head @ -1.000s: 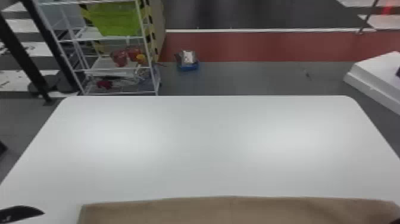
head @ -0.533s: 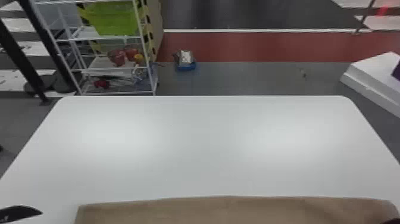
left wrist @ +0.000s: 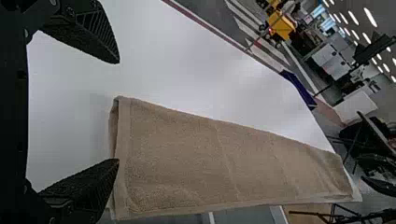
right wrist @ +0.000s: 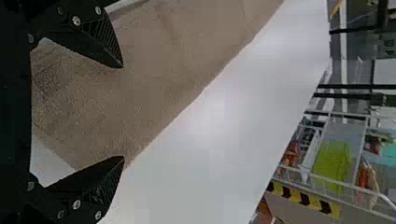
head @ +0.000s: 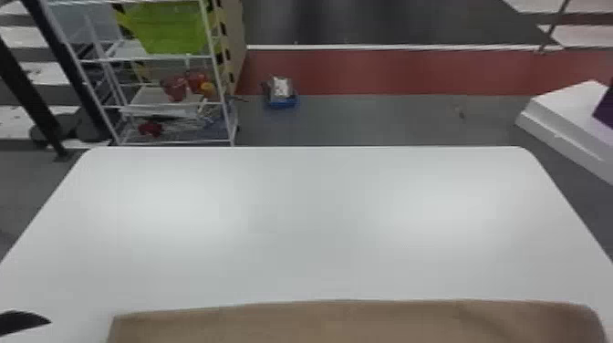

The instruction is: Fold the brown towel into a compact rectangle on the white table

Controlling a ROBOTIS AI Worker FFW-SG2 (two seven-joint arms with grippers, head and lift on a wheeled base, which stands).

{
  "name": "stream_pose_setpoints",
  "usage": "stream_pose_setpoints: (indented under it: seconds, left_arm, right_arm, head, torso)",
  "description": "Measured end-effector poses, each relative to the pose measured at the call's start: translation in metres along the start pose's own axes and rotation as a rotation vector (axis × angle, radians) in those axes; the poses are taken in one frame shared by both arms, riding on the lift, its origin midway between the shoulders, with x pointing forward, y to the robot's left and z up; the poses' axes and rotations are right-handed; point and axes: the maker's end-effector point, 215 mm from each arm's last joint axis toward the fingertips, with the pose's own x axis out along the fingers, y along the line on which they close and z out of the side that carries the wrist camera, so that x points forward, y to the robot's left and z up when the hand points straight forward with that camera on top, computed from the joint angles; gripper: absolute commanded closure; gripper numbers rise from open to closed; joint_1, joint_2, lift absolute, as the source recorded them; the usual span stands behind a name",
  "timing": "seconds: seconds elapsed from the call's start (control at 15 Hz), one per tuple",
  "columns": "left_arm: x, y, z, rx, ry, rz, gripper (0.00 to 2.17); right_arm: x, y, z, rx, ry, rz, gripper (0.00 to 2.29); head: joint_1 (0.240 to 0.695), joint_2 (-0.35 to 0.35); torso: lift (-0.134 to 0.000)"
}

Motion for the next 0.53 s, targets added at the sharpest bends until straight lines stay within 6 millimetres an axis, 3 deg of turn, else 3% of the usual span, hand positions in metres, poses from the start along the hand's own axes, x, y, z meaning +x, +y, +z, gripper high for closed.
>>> stream_pose_setpoints:
  seconds: [0.27,0.4,0.53]
  left_arm:
    - [-0.004,0.018,-0.009,-0.272,-0.069,0.092,0.2]
    - [-0.007,0.029,-0.022,-0.615,-0.137,0.145,0.21]
    - [-0.008,0.027,-0.023,-0.941,-0.227,0.164,0.21]
  right_arm:
    - [-0.028,-0.027,0.006,0.024,-0.126,-0.098,0.21]
    - [-0.028,-0.029,0.004,0.006,-0.145,-0.113,0.21]
    - [-0.03,-0.031,0.003,-0.007,-0.165,-0.122,0.21]
  head:
    - [0.695,-0.063]
    - [0.695,-0.036]
    - [0.695,-0.035]
  torso:
    - [-0.123]
    - [-0.123]
    - [-0.123]
